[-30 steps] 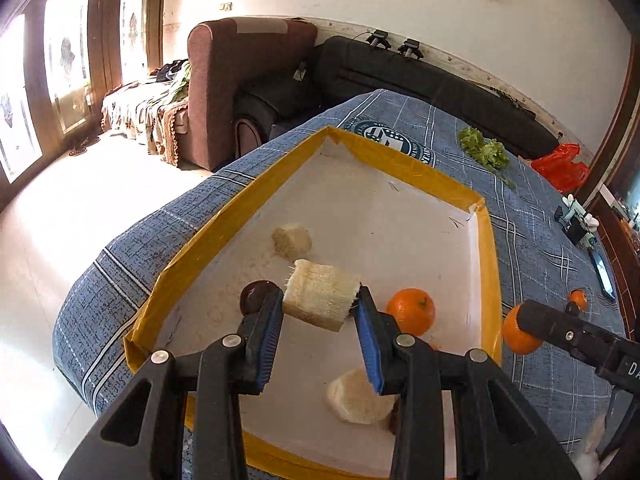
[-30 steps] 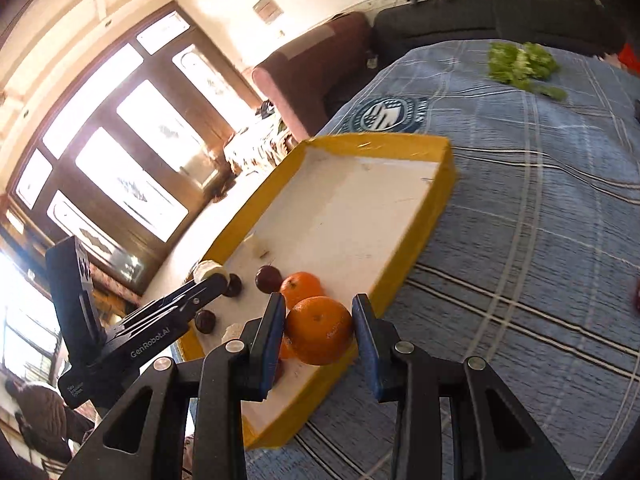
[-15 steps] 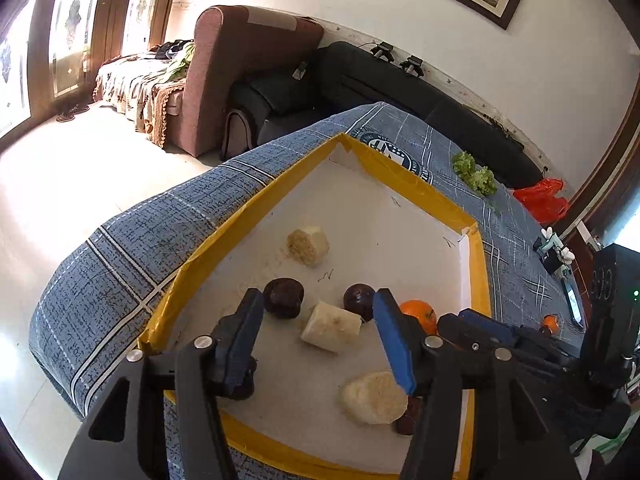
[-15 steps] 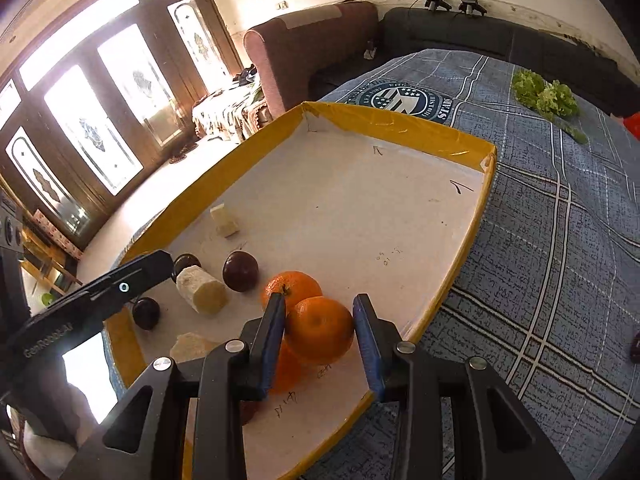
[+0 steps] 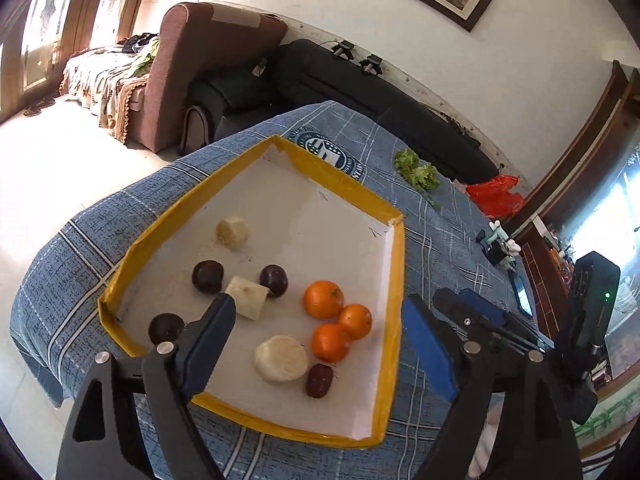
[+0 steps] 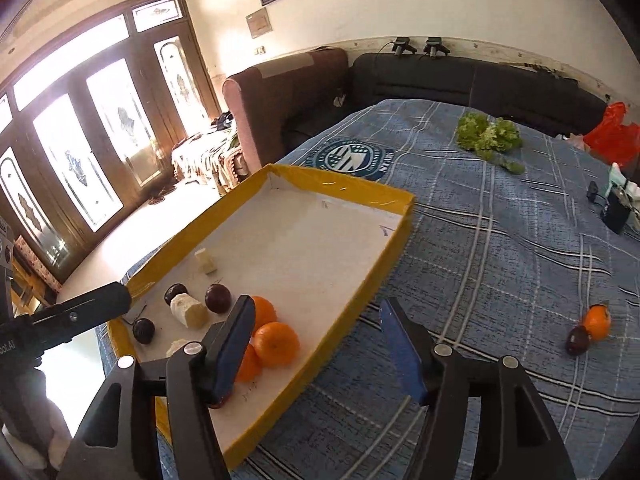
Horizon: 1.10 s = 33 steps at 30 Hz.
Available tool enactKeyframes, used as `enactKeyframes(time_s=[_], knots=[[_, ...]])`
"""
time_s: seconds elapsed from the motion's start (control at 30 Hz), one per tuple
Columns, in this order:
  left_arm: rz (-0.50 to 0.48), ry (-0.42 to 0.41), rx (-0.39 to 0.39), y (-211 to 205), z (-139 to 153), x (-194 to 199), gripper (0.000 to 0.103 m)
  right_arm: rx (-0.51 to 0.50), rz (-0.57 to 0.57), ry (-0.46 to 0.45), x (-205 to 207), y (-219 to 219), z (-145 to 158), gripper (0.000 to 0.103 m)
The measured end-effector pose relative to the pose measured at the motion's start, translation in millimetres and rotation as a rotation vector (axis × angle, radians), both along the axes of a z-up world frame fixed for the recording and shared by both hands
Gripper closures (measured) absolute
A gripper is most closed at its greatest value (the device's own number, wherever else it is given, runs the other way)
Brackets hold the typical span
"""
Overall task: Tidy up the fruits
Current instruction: 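Carry the yam chunk and orange over the tray and open both tools, then grasp the last dark plum with the left tool while the right tool grasps the last orange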
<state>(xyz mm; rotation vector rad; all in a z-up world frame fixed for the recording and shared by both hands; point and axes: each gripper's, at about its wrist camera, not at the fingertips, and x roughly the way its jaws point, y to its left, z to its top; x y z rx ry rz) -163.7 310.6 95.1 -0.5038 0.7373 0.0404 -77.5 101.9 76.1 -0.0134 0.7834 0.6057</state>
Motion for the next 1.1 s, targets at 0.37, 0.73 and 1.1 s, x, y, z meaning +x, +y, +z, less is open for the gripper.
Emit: enactKeyframes(time_s=[0.37, 0.73, 1.1], knots=[[-0.158, 0.018, 0.021, -65, 7, 8, 0.017, 0.050, -0.327, 0.022, 16, -170, 6, 0.032], [-0.353, 0.058, 0.086, -141, -8, 22, 0.017, 0.073, -0.461, 0.139, 56, -234, -30, 0.032], [-0.402, 0.106, 0.134, -171, -25, 42, 0.017, 0.063, -0.486, 0.184, 87, -226, -57, 0.034]])
